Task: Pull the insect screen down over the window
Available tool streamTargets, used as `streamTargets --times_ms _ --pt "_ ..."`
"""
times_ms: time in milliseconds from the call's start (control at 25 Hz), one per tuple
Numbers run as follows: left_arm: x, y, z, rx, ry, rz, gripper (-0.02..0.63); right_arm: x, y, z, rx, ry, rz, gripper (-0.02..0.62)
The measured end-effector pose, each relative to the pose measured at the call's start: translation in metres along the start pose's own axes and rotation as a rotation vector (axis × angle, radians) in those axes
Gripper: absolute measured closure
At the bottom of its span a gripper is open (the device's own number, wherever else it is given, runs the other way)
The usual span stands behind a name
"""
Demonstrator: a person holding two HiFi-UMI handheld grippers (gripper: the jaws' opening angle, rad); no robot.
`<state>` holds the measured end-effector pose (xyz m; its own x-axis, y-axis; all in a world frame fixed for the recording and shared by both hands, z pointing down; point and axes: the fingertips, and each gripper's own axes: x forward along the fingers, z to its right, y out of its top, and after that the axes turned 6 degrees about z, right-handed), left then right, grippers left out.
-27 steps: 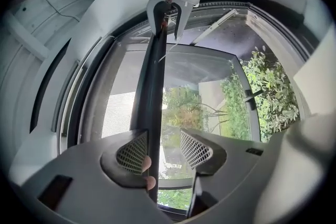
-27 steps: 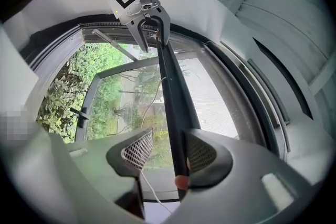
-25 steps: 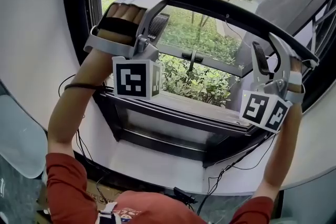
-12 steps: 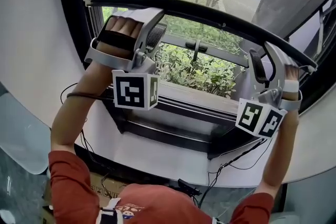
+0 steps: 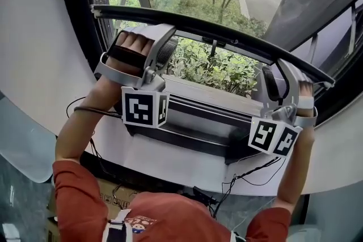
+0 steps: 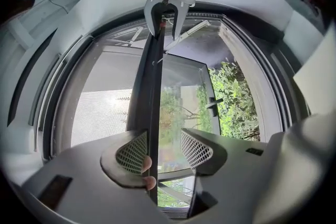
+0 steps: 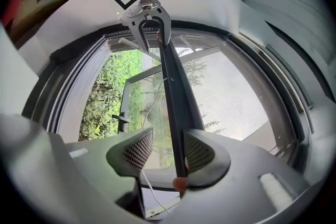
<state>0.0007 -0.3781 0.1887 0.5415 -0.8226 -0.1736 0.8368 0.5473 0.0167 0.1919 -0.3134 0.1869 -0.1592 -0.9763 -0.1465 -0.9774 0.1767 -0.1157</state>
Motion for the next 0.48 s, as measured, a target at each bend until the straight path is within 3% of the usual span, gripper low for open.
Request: streamTargets --times_ms 320,480 --pt "-0.011 0.004 0.037 -0.008 -0.086 0.007 0.414 -0.012 -0.004 -0.037 0.038 0.06 -0.001 0.407" --pt "-0.015 0.001 0.054 -0.025 -0.116 0.009 0.414 -0.013 -0.001 -0.052 0.114 0.092 0.022 0.406"
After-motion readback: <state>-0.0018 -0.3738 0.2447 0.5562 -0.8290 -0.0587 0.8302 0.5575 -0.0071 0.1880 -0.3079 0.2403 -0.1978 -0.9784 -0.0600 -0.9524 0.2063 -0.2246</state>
